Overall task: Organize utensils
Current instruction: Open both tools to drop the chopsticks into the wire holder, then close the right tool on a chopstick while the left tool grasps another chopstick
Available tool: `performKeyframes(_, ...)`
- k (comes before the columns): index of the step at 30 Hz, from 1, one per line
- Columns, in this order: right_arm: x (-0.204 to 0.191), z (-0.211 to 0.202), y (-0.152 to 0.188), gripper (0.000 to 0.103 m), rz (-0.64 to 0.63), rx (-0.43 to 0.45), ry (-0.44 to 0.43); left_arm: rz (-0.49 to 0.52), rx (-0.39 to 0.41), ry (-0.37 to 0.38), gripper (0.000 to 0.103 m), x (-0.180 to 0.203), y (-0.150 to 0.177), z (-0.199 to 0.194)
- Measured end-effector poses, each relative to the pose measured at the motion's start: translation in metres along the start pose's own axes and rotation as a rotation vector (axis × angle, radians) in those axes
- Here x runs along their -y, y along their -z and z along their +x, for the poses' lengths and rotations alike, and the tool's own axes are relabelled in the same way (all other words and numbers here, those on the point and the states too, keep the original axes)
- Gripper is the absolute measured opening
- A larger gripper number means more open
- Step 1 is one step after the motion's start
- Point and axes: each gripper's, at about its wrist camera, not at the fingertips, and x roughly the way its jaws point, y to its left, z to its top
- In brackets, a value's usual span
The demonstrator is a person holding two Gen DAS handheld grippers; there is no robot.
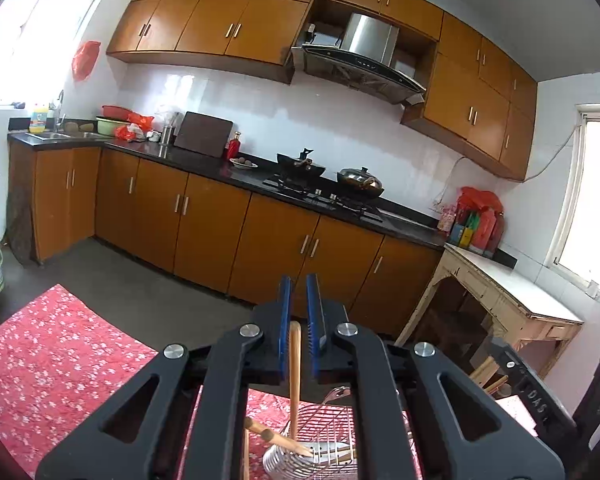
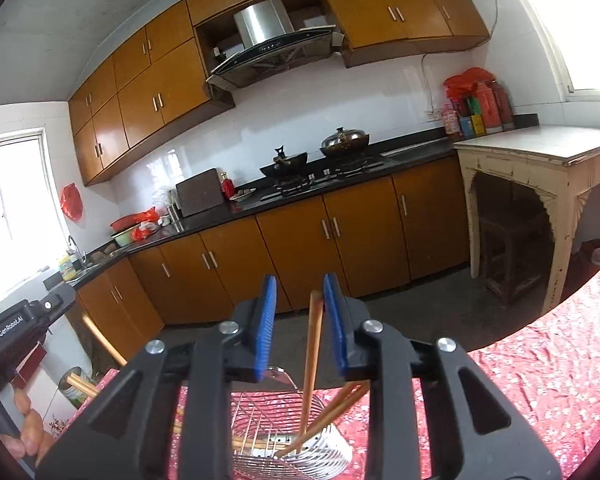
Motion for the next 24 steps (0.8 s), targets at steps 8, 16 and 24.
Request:
performKeyframes(8, 0.002, -0.048, -0.006, 0.031, -0.038, 0.047, 0.039, 0.000, 0.024, -0.033, 0.016, -0.008, -0.014, -0.030)
performKeyframes(16, 0.019, -0.097, 0.019, 0.031, -0.035, 0.012, 0.089, 0.009, 0.017, -0.074, 0.020, -0.035, -0.004, -0.075)
performKeyframes(24, 0.057, -0.117, 0.087, 0.031, -0.006, -0.129, 0.161, 0.050, -0.100, -0.162, 0.023, -0.074, 0.056, -0.083)
